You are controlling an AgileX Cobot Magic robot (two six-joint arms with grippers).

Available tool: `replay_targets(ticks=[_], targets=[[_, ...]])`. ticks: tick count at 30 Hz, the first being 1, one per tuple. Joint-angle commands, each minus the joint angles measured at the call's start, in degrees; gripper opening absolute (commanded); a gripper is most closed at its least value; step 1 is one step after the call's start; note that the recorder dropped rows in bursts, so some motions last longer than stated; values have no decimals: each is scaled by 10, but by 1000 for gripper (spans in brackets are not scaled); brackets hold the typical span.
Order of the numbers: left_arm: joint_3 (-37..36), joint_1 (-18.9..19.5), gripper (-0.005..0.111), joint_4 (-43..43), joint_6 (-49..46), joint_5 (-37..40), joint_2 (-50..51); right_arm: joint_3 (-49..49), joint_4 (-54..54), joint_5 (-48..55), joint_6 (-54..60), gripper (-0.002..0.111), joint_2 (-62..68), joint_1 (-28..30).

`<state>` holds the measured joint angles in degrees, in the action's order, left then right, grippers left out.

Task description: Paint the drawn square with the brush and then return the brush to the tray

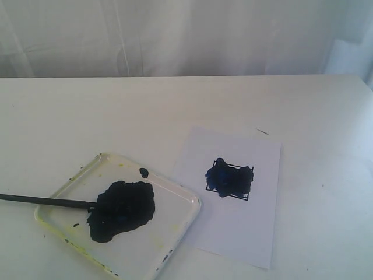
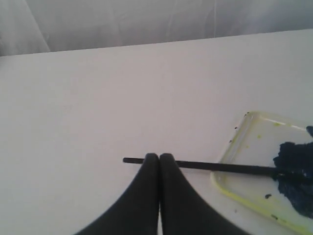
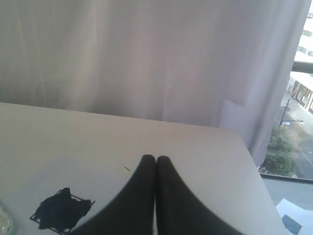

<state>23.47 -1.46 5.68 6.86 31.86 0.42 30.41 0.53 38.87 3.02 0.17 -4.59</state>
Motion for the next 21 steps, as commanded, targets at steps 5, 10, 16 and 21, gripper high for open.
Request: replay_targets(ticks=[5,10,16,21], targets=[[-135,0,0,-30,16,-226,-4,-168,-5,-261,-4,0,-2,1],[-226,0,0,-30,0,-297,-4,-243,-5,-304,3,0,-2,1],[-235,0,0,-22,-44,-271,-4,-304,-5,-341,23,0,-2,1],[-235,0,0,-22,-39,-272,-4,-304,-5,-282,38,0,-2,1]])
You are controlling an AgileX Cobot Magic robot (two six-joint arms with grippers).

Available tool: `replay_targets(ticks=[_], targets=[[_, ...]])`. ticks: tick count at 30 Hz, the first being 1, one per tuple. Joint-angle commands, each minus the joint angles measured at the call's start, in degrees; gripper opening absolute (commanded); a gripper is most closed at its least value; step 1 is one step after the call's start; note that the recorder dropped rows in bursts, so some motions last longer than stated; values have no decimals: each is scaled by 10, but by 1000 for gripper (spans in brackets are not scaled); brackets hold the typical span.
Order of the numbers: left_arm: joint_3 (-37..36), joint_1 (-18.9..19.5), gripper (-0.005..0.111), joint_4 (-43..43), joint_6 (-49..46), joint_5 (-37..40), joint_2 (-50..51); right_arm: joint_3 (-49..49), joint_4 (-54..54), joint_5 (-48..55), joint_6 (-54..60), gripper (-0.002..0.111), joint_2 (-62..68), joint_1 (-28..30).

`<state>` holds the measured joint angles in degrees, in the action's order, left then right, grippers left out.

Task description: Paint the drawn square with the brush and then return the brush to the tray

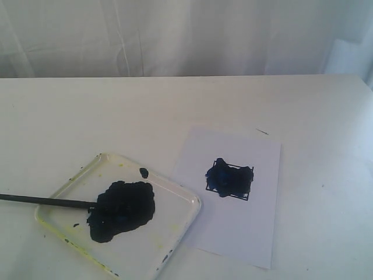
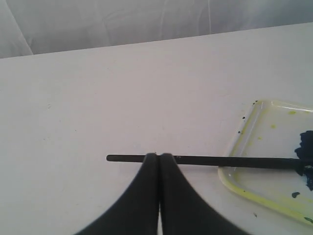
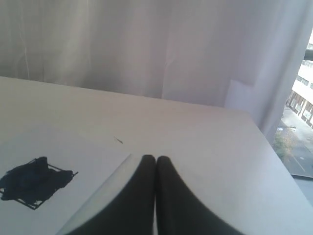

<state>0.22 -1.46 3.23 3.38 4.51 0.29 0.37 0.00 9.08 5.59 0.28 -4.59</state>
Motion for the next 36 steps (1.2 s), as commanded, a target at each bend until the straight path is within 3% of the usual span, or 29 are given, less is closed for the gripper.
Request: replay_targets(ticks=[1,19,36], targets=[[-2,0,0,3,-4,1,-3,-4,0,16,12,0,-3,1],[-2,0,0,3,-6,1,-3,-4,0,16,12,0,-3,0],[-2,0,0,3,-6,0,-3,-4,0,16,12,0,-3,37]])
